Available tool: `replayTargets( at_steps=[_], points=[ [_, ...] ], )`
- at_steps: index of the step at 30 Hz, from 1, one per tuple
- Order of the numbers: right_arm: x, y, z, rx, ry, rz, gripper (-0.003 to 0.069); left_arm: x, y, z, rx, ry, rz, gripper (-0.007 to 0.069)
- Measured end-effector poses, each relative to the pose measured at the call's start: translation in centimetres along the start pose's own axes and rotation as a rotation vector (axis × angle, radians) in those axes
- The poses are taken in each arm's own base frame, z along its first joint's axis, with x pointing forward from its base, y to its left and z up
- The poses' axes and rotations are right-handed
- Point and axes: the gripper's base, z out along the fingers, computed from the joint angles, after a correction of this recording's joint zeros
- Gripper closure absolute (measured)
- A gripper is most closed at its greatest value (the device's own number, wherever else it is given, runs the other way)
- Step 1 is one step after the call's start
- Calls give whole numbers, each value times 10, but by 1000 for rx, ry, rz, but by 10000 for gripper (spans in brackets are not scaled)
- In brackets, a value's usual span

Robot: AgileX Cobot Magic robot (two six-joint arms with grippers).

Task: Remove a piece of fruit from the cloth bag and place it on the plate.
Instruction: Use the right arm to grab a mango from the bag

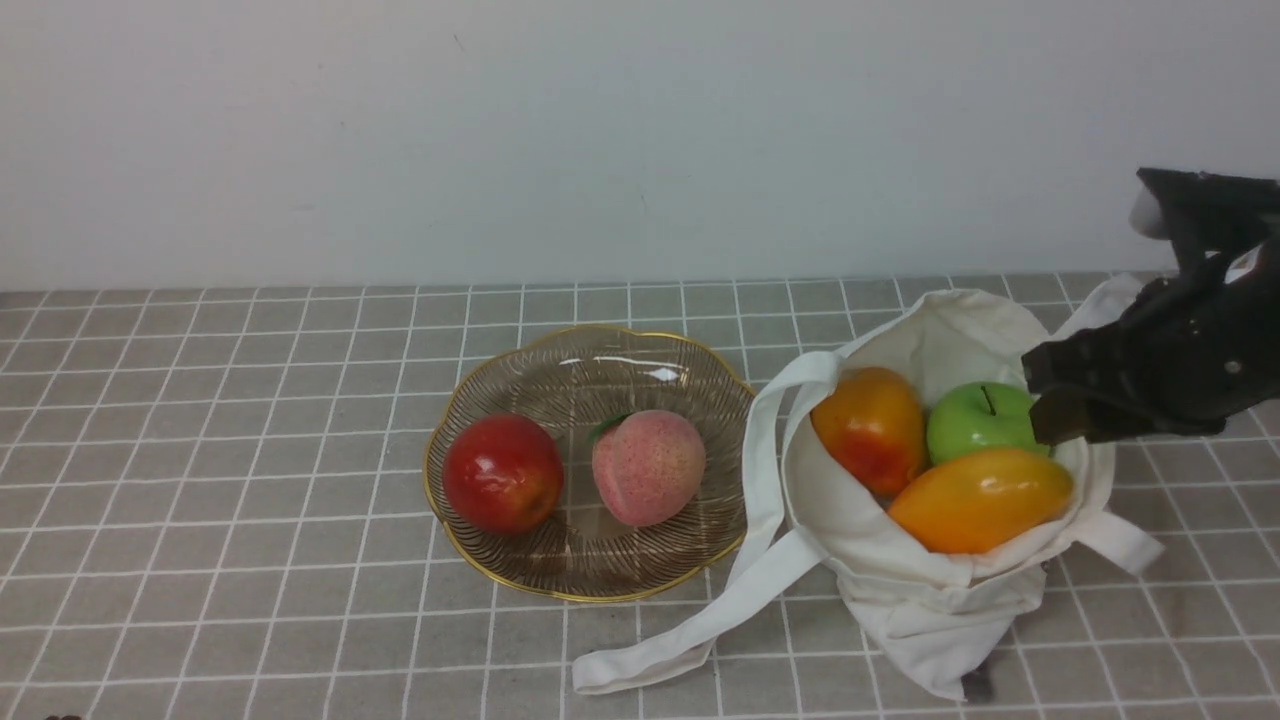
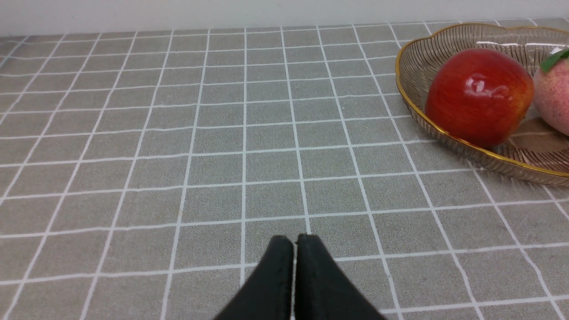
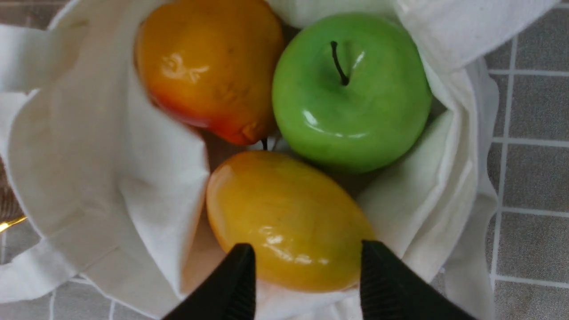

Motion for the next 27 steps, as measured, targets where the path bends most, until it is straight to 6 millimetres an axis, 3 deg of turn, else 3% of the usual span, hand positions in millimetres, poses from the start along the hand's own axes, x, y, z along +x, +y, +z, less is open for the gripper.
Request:
replayTargets(
  at_steps=[4, 9, 11, 27],
  points=[
    [0, -2, 9, 8, 21, 0, 233, 0, 0, 0, 0, 0, 0, 633],
    [0, -5, 24, 14, 49, 5, 22, 0, 0, 0, 0, 0, 0, 633],
    [0, -6, 29, 15, 61, 7, -15, 0, 0, 0, 0, 0, 0, 633],
    [3, -7, 69, -43, 151, 13, -18, 0, 0, 0, 0, 0, 0, 633]
  ],
)
